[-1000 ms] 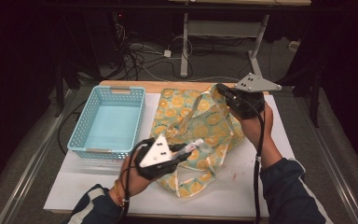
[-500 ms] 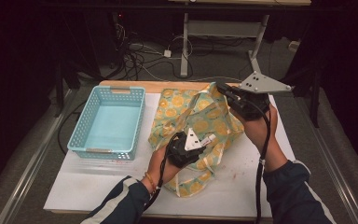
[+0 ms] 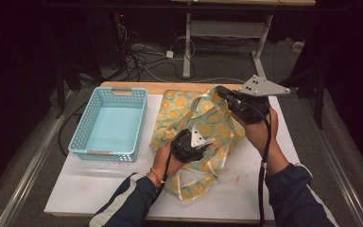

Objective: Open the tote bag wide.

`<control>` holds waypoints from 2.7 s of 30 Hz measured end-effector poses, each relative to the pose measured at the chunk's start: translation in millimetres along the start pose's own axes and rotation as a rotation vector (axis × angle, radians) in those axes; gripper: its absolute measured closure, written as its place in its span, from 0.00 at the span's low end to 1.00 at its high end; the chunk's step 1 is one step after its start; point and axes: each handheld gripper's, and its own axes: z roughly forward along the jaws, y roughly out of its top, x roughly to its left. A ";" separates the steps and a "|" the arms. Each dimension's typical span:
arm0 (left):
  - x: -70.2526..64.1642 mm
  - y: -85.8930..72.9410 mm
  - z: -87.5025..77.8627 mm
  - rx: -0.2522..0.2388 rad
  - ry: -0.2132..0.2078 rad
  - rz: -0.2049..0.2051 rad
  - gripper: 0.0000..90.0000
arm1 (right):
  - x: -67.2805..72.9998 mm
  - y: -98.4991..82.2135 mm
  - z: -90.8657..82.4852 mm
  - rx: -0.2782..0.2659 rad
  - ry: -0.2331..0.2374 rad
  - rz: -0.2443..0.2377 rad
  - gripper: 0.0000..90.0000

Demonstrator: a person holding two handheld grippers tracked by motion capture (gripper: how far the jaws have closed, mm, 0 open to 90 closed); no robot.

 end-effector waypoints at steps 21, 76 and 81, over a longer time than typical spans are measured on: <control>-5.5 -56.5 -113.7 -0.096 0.020 0.135 0.37 | -3.7 -17.4 2.9 0.038 0.001 0.016 1.00; 35.0 -106.6 -73.2 0.162 0.016 -0.057 0.96 | 18.0 -124.2 -64.7 0.173 0.160 0.035 0.97; 35.6 -106.8 -75.7 0.158 0.018 -0.054 0.96 | 18.7 -146.2 -67.9 0.248 0.175 0.037 0.83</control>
